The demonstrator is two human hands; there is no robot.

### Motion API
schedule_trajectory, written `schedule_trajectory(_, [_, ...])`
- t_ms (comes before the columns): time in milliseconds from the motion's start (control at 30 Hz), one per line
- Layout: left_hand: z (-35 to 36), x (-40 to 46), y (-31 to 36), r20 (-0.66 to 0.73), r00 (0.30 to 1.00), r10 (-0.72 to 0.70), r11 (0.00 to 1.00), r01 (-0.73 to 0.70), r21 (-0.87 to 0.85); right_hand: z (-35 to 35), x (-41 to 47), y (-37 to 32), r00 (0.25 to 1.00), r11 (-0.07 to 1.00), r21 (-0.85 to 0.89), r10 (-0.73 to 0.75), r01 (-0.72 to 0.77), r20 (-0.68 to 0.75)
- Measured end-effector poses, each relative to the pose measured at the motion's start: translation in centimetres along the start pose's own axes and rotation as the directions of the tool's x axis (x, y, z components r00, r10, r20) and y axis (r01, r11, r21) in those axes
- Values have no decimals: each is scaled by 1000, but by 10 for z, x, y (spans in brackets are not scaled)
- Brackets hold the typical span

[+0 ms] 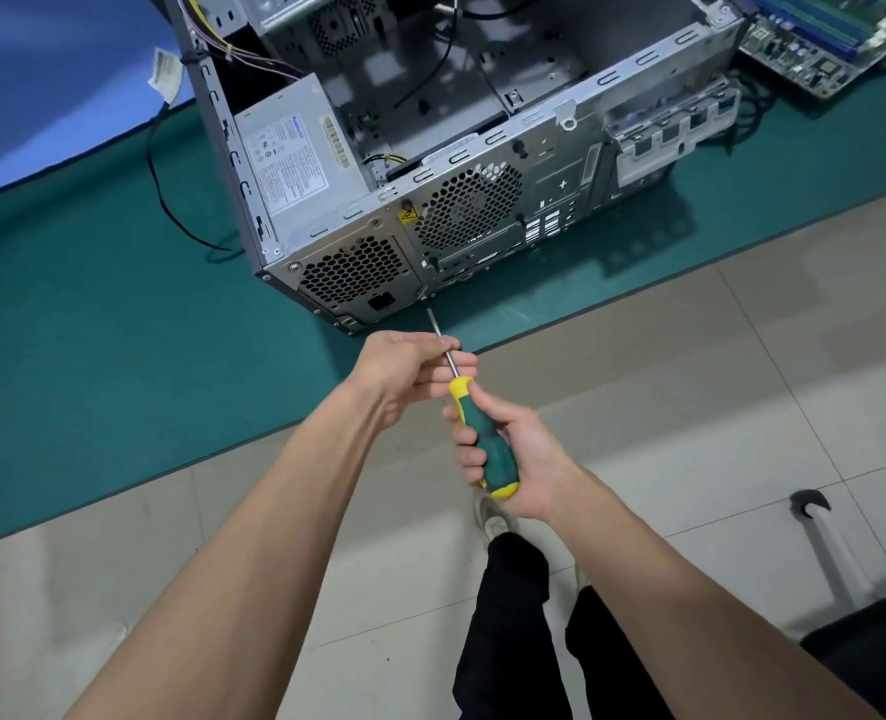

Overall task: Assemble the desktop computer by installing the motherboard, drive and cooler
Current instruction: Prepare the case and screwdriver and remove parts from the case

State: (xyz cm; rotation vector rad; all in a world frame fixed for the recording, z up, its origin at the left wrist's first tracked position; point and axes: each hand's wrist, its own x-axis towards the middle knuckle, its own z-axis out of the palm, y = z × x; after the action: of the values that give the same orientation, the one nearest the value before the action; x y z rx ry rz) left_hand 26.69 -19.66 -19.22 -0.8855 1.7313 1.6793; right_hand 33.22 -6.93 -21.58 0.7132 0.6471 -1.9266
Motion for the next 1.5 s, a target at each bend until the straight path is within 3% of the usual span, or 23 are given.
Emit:
schedule_trajectory(133, [8,0,5,-156,988,22,999,-18,29,4,-6,-6,987,969,-230,-114,86,-112])
schedule_trajectory(233, [12,2,3,-248,967,65,995,-44,87,10,-5,3,899,847,-508,-337,160,-279])
schedule_trajectory(300, [13,4,0,-255,964,76,993,-49,112,13,0,8,844,806,-561,-426,190,-326])
schedule_trajectory(367, [11,4,0,-167,985,37,996,-23,82,13,2,10,882,885,-422,-347,196,-319])
schedule_trajectory(433, [6,3,3,-52,999,-13,1000,14,27,10,0,8,964,975,-186,-159,120,-213])
schedule_trajectory(500, [3,3,6,-35,999,-14,1000,14,19,5,-1,4,995,996,-74,-47,41,-90])
schedule_trajectory(633, [7,4,8,-179,983,39,997,-25,79,2,-3,0,993,972,-232,-63,38,-101])
schedule_trajectory(733, [11,7,5,-242,968,69,992,-42,115,4,-3,4,944,916,-379,-235,135,-232])
schedule_trajectory(833, [12,10,3,-251,964,87,984,-44,170,6,2,8,871,887,-389,-379,247,-312])
schedule_trajectory(900, [9,10,5,-187,980,71,984,-39,171,6,2,7,894,916,-320,-339,242,-292])
schedule_trajectory(1000, [2,7,8,-49,999,21,996,-16,86,1,-3,2,971,978,-160,-160,131,-179])
schedule_trajectory(1067, [1,5,10,-74,997,20,996,-14,82,-1,-4,-1,983,980,-182,-112,84,-146])
schedule_trajectory(1267, [7,8,9,-239,968,83,979,-35,199,4,0,1,914,894,-416,-297,166,-275])
schedule_trajectory(1400, [7,5,8,-136,990,40,991,-22,134,4,-1,0,967,974,-181,-172,138,-187])
schedule_trajectory(1500, [8,1,13,-136,989,48,992,-31,126,3,-2,-4,968,966,-237,-156,108,-194])
